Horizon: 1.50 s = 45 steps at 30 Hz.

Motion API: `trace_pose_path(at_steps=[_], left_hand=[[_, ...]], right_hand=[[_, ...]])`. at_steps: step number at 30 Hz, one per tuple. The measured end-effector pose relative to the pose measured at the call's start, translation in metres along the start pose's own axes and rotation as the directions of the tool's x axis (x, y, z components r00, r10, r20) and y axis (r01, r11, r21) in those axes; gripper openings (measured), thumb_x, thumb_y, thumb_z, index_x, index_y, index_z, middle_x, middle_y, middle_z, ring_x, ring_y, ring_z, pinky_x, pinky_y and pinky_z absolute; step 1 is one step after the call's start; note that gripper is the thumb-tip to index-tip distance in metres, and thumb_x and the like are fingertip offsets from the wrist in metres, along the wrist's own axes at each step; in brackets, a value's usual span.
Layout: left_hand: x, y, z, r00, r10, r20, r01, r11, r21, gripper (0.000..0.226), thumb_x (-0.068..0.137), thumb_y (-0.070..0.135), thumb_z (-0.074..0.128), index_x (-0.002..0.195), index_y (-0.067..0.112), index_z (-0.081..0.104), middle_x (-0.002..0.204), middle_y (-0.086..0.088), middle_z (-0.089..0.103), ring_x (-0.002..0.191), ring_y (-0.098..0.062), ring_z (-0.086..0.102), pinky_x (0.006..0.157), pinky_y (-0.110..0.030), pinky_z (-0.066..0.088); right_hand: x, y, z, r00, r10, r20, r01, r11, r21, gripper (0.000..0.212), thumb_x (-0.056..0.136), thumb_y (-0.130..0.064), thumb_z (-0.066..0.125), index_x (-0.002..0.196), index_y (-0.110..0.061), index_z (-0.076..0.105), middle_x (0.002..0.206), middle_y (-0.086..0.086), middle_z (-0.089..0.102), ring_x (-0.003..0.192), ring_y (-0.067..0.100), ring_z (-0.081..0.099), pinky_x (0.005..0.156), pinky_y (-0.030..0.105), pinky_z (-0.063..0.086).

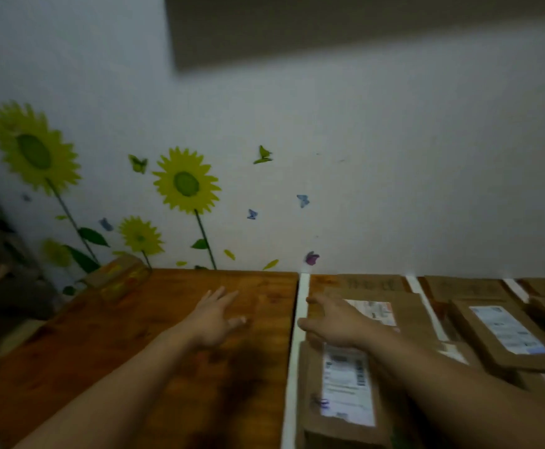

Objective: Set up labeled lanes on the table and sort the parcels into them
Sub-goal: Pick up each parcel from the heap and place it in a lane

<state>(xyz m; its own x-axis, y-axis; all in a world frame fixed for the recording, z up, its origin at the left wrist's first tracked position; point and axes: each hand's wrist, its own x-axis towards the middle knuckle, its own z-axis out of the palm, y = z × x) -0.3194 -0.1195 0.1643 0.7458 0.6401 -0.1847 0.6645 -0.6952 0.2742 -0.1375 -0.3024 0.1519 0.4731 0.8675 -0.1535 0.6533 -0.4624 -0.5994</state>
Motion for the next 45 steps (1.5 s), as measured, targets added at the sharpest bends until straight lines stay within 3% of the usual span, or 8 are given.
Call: trace_pose_path(at_steps=[8, 13, 16, 20, 24, 29, 37, 45], left_hand=[[-0.031, -0.202, -0.055, 0.983, -0.185, 0.012, 0.185, 0.974, -0.131, 0.073, 0.090, 0.049, 0.053, 0.149, 0.025, 0.017, 0.158, -0.009, 0.005, 0.145, -0.028, 0.003, 0.116, -0.037, 0.012], [-0.031, -0.289, -0.080, 0.950, -0.308, 0.057, 0.308, 0.883, -0.355, 0.070, 0.091, 0.045, 0.055, 0.149, 0.024, 0.020, 0.158, -0.007, 0.010, 0.143, -0.026, 0.015, 0.113, -0.035, 0.020], [-0.014, -0.327, -0.091, 0.933, -0.355, 0.057, 0.342, 0.826, -0.448, 0.069, 0.091, 0.043, 0.055, 0.149, 0.023, 0.022, 0.155, -0.007, 0.020, 0.139, -0.028, 0.027, 0.108, -0.034, 0.029], [0.025, -0.372, -0.105, 0.921, -0.384, 0.058, 0.369, 0.819, -0.438, 0.070, 0.091, 0.043, 0.054, 0.149, 0.023, 0.020, 0.154, -0.007, 0.022, 0.138, -0.029, 0.029, 0.106, -0.034, 0.031], [0.072, -0.419, -0.127, 0.906, -0.420, 0.054, 0.403, 0.818, -0.410, 0.072, 0.090, 0.042, 0.056, 0.149, 0.020, 0.022, 0.154, -0.006, 0.025, 0.138, -0.025, 0.030, 0.107, -0.032, 0.027], [0.122, -0.475, -0.145, 0.906, -0.413, 0.087, 0.396, 0.761, -0.513, 0.069, 0.090, 0.037, 0.059, 0.148, 0.020, 0.026, 0.146, -0.006, 0.040, 0.126, -0.024, 0.046, 0.105, -0.034, 0.037], [0.210, -0.561, -0.142, 0.961, -0.248, 0.125, 0.278, 0.836, -0.474, 0.065, 0.091, 0.037, 0.057, 0.146, 0.021, 0.028, 0.145, -0.003, 0.041, 0.120, -0.016, 0.046, 0.093, -0.028, 0.039], [0.302, -0.633, -0.109, 0.986, -0.127, 0.111, 0.167, 0.841, -0.515, 0.055, 0.089, 0.029, 0.061, 0.139, 0.019, 0.040, 0.139, -0.009, 0.046, 0.116, -0.020, 0.050, 0.091, -0.029, 0.045]], right_hand=[[0.082, -0.141, 0.103, 0.998, -0.037, 0.057, 0.034, 0.998, 0.057, 0.075, 0.084, -0.055, 0.060, 0.146, -0.024, 0.031, 0.151, 0.008, 0.029, 0.135, 0.026, 0.033, 0.108, 0.032, 0.030], [0.136, -0.206, 0.144, 0.994, -0.064, 0.083, 0.062, 0.998, 0.034, 0.073, 0.084, -0.053, 0.061, 0.145, -0.027, 0.032, 0.149, 0.004, 0.032, 0.112, 0.020, 0.052, 0.083, 0.026, 0.044], [0.177, -0.233, 0.161, 0.991, -0.067, 0.113, 0.068, 0.998, 0.000, 0.074, 0.084, -0.056, 0.060, 0.146, -0.029, 0.030, 0.150, 0.004, 0.030, 0.125, 0.024, 0.045, 0.093, 0.030, 0.039], [0.239, -0.263, 0.181, 0.985, -0.089, 0.150, 0.087, 0.996, 0.017, 0.075, 0.084, -0.055, 0.060, 0.146, -0.025, 0.030, 0.151, 0.007, 0.032, 0.132, 0.026, 0.038, 0.103, 0.032, 0.034], [0.300, -0.290, 0.198, 0.982, -0.073, 0.174, 0.052, 0.991, 0.122, 0.067, 0.087, -0.045, 0.063, 0.144, -0.020, 0.036, 0.143, 0.007, 0.045, 0.116, 0.017, 0.049, 0.088, 0.022, 0.036], [0.360, -0.316, 0.224, 0.986, -0.023, 0.168, 0.006, 0.995, 0.100, 0.068, 0.087, -0.045, 0.062, 0.144, -0.021, 0.035, 0.142, 0.004, 0.045, 0.107, 0.014, 0.051, 0.078, 0.019, 0.039], [0.447, -0.363, 0.286, 0.978, 0.087, 0.189, -0.106, 0.990, 0.094, 0.074, 0.088, -0.044, 0.062, 0.147, -0.016, 0.029, 0.152, 0.011, 0.032, 0.133, 0.028, 0.039, 0.103, 0.041, 0.042], [0.498, -0.410, 0.358, 0.953, 0.254, 0.167, -0.296, 0.898, 0.324, 0.058, 0.094, -0.046, 0.052, 0.141, -0.014, 0.037, 0.133, 0.012, 0.054, 0.090, 0.014, 0.060, 0.060, 0.016, 0.041]])
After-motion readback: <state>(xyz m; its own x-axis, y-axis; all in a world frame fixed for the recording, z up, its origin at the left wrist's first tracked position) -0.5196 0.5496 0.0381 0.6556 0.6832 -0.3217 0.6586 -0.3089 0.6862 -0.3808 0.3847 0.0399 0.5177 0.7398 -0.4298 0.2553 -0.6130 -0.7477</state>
